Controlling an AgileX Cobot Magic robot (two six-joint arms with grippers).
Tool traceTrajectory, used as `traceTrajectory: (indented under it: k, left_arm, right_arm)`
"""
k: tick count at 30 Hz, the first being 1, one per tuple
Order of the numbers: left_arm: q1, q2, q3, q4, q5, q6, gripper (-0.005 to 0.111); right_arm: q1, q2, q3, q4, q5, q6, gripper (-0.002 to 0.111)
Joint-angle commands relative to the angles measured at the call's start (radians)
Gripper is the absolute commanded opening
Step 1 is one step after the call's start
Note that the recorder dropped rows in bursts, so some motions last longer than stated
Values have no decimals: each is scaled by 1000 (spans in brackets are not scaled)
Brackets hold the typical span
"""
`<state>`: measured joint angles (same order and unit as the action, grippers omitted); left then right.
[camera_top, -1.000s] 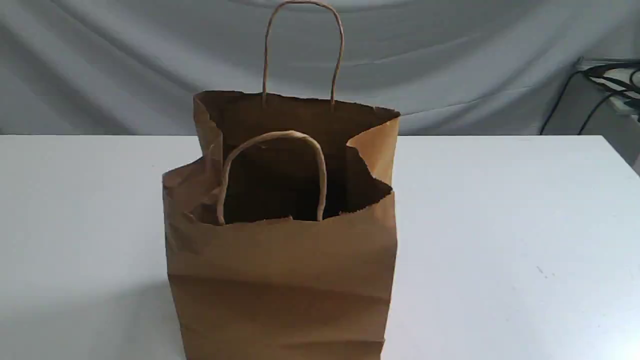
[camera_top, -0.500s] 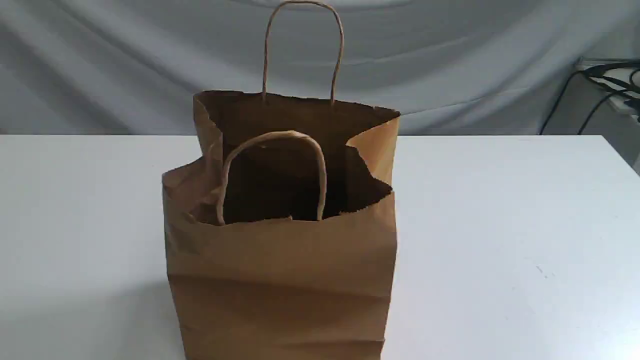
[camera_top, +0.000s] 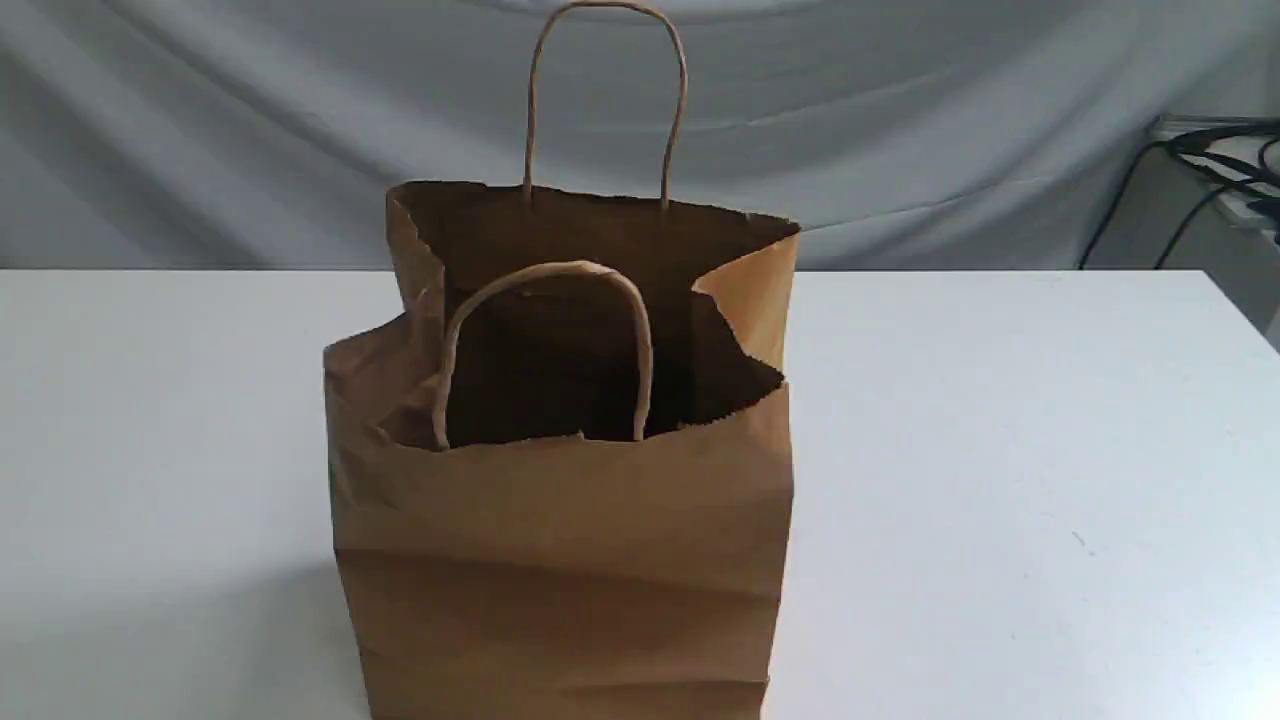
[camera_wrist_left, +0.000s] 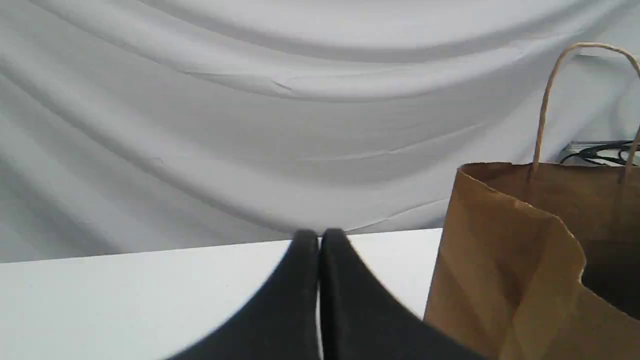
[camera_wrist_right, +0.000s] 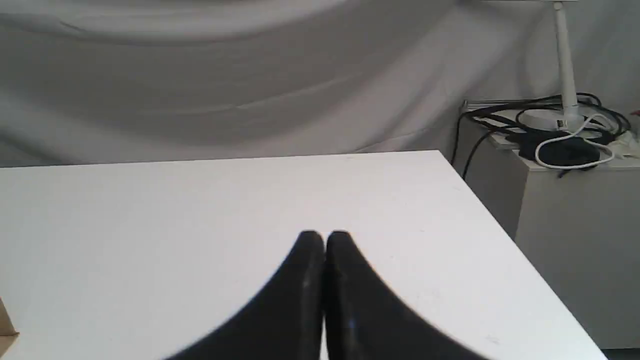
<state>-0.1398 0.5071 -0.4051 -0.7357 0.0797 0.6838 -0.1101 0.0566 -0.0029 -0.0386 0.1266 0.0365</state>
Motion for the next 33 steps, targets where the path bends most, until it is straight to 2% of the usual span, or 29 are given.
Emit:
traceTrajectory:
  k: [1, 8, 16, 24, 33]
  left_arm:
    - [1, -6, 6, -8, -1, 4, 0]
    - [1, -92, 18, 46, -1, 4, 0]
    - [4, -334, 203, 74, -65, 4, 0]
    - [93, -507, 365, 54, -74, -3, 0]
    - [100, -507, 405, 36, -56, -3, 0]
  right_arm:
    - [2, -5, 3, 6, 4, 2, 0]
    - [2, -5, 3, 6, 4, 0, 0]
    - [2, -5, 3, 6, 4, 0, 0]
    - [2, -5, 3, 6, 4, 2, 0]
    - [2, -5, 3, 6, 4, 2, 0]
